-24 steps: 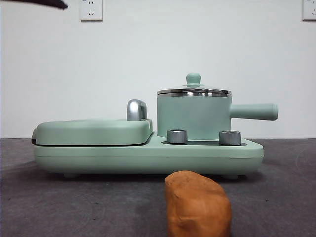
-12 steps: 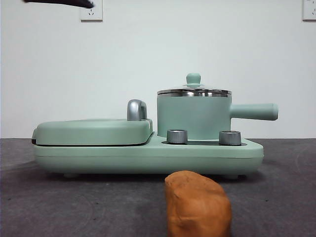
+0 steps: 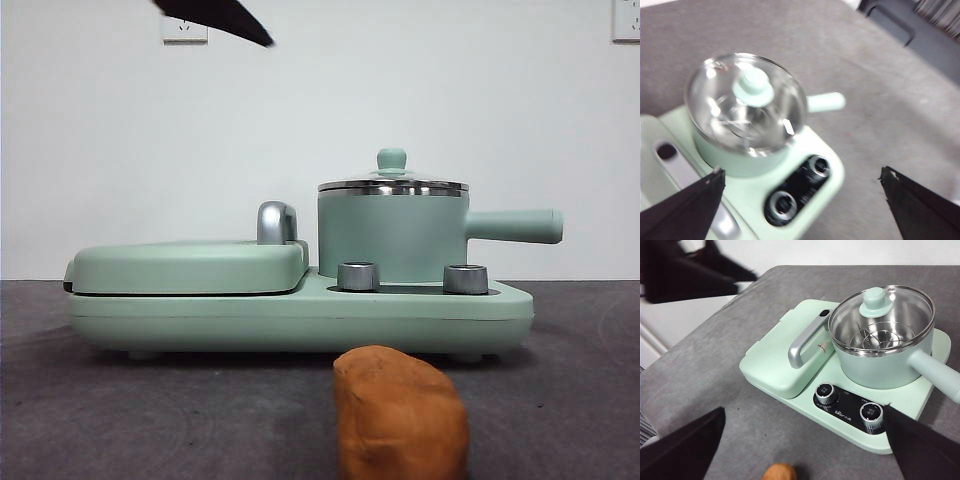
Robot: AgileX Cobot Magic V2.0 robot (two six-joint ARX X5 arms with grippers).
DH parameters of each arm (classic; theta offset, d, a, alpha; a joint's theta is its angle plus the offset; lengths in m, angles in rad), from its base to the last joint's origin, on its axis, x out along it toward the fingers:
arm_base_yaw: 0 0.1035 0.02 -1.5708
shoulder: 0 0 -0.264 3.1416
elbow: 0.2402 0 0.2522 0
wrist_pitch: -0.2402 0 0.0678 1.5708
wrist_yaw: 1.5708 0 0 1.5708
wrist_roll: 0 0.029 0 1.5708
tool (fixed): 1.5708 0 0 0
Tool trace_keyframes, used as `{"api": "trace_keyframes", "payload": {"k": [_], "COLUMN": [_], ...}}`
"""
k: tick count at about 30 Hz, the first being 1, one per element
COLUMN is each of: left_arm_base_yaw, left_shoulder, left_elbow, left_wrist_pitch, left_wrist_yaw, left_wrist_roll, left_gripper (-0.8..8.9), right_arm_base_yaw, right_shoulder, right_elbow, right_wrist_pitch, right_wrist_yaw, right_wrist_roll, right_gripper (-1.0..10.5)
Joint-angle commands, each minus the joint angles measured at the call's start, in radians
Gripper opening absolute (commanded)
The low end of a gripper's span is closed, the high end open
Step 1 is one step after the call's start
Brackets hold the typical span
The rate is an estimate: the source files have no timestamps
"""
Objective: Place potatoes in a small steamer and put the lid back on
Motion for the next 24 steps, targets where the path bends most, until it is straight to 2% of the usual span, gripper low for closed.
{"api": "trace_keyframes", "payload": {"k": [1,5,8,17,24], "left_arm_base_yaw": [-0.034,-0.066,-0.073,-0.073,-0.074], "left_shoulder": [0.116,0.26,0.338,0.473,0.544], "left_elbow": [0.122,0.254,0.314,0.349,0.349], "left_wrist_pitch": [-0.023,-0.021,0.014,0.143,0.167], "left_wrist_yaw": [-0.068,-0.171,-0.202,-0.219,-0.217], "left_wrist_roll": [0.066,0.089,0.088,0.084,0.085], "left_gripper": [5.04,4.99,4.99,4.99,4.98], "right_arm_base_yaw": [0.005,0.005,0.005,0.005,0.004], "right_shoulder": [0.004,0.004,0.004,0.004,0.004], "right_elbow": [0.015,0.015,0.015,0.015,0.015], "right_wrist_pitch": [0.006,0.006,0.006,0.006,0.006], "right_wrist_yaw": [-0.001,-0.001,-0.001,0.0,0.0], "right_wrist_roll": [-0.004,0.0,0.0,0.0,0.0], "right_gripper": [5.0,5.0,5.0,5.0,5.0]}}
